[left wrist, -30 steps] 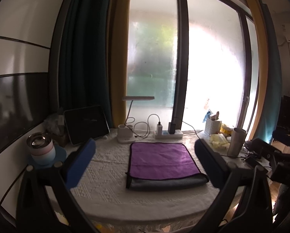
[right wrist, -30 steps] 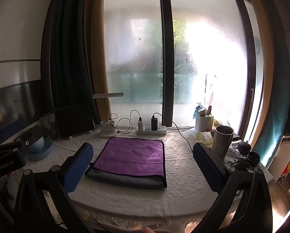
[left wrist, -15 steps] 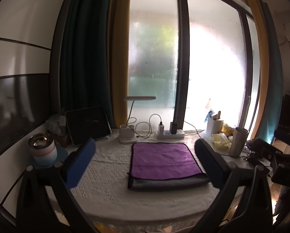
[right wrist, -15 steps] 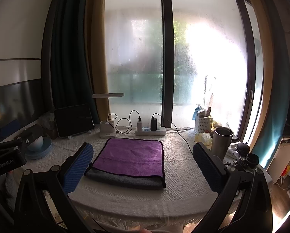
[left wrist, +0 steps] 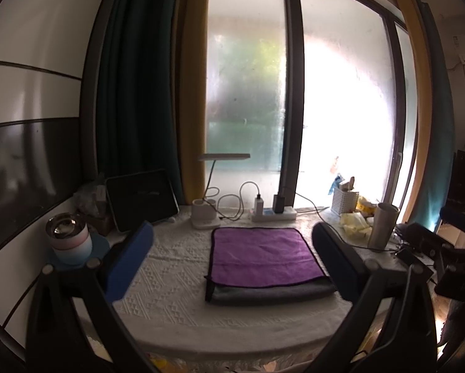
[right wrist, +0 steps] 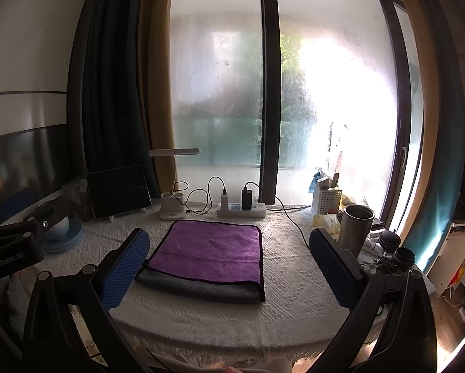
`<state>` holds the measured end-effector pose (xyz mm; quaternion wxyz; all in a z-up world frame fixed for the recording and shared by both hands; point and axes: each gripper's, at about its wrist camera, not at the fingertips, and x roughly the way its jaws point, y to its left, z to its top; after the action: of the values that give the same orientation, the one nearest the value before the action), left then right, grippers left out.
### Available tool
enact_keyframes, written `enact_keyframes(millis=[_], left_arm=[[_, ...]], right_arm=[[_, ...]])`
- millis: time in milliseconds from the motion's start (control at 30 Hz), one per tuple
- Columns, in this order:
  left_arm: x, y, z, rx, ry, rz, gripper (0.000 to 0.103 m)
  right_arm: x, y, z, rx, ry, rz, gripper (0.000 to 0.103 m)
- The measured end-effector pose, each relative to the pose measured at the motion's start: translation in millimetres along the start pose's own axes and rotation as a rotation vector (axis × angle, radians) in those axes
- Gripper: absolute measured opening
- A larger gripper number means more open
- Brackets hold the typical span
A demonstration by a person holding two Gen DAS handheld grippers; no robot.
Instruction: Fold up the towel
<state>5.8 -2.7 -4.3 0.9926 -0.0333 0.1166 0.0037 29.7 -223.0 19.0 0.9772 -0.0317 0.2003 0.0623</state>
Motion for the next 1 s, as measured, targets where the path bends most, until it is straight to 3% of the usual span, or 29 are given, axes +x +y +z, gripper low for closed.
enact_keyframes(millis=[767,1000], left_arm=[[5.4,-4.4,0.3,0.004,0.007,0.0,0.103],[37.1,-3.5,-2.9,-0.009,0.073,-0.017,0.103]], right_arm=[[0.6,-0.2,-1.8,-0.003,0.0,-0.004,0.103],[22.6,-8.7,-5.8,-0.004,0.034,-0.023,0.103]])
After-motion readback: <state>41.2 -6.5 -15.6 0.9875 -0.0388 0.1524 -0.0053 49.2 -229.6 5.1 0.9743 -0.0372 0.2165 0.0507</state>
